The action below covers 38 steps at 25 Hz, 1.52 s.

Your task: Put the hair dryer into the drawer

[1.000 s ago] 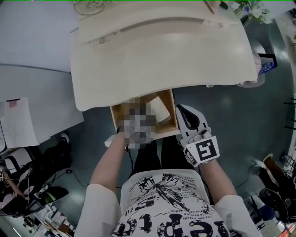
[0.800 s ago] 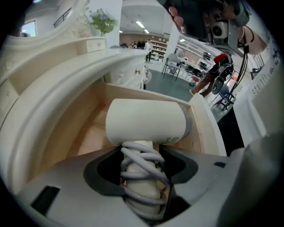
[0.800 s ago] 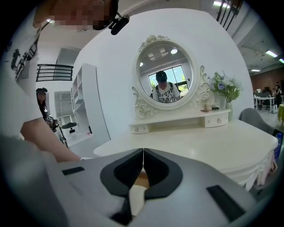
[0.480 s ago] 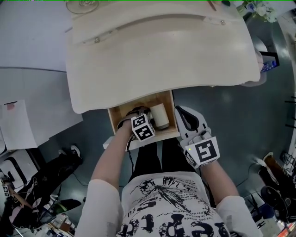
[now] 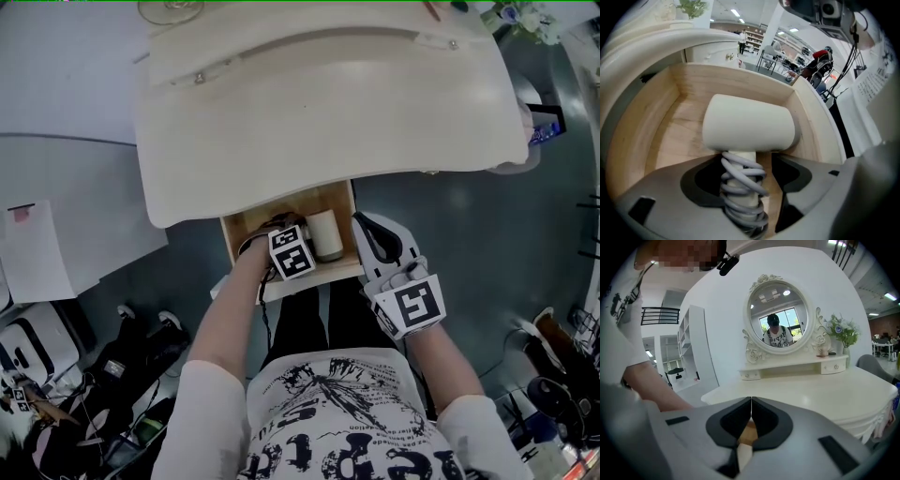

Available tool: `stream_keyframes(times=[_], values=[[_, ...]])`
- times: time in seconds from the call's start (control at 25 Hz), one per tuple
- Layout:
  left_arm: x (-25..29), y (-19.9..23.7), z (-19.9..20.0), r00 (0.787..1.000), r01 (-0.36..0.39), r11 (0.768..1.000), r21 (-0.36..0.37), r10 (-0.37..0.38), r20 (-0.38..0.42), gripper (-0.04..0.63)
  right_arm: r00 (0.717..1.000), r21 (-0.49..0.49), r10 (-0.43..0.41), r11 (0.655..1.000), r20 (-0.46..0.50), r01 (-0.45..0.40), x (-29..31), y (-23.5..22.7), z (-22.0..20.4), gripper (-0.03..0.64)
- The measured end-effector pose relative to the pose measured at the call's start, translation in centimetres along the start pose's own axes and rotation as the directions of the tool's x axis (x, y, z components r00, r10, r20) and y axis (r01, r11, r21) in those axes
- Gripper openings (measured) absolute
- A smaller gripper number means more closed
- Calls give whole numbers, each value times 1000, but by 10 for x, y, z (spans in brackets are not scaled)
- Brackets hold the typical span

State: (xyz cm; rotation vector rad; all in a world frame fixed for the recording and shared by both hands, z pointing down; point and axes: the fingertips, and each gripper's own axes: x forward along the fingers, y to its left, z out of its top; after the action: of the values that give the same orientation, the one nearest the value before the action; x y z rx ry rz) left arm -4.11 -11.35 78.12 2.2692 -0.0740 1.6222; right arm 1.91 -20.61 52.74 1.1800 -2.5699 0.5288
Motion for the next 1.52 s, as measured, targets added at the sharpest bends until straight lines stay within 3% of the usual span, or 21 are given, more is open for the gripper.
stream_keyframes(times=[0.2,0.36,0.56,0.6,0.68,0.76,0.84,0.96,1.08,1.28,1.52], values=[[-9,-2,3,1000,-2,1000,14,2,-23,327,1000,-10,0,1000,17,0,-2,1,11,17],[-45,-5,14,995,-35,998,-53,40,94,331,999,-28,7,1000,45,-5,-8,13,27,18],[-108,-13,39,963,-84,988,-128,114,244,326,996,-55,0,998,87,5,-23,21,51,17],[-118,-15,42,957,-95,986,-138,129,258,305,995,-65,-1,998,95,7,-26,23,56,17],[-139,-15,45,941,-156,976,-151,193,278,202,994,-84,-3,996,112,13,-32,27,66,17],[-160,-13,48,910,-238,954,-181,284,302,95,991,-100,-5,995,131,19,-39,31,76,17],[-183,-11,52,868,-303,926,-225,366,336,40,989,-109,-7,994,149,24,-46,35,86,17],[-220,-11,60,798,-372,885,-278,458,391,25,985,-131,-2,991,173,26,-54,38,99,18],[-262,-10,68,705,-443,830,-338,555,441,21,982,-162,14,987,190,17,-60,44,111,18],[-332,-11,74,518,-534,715,-452,699,494,21,973,-208,62,978,222,-15,-62,58,131,17],[-417,-16,66,240,-559,554,-617,820,519,21,957,-261,115,964,267,-43,-61,73,156,17]])
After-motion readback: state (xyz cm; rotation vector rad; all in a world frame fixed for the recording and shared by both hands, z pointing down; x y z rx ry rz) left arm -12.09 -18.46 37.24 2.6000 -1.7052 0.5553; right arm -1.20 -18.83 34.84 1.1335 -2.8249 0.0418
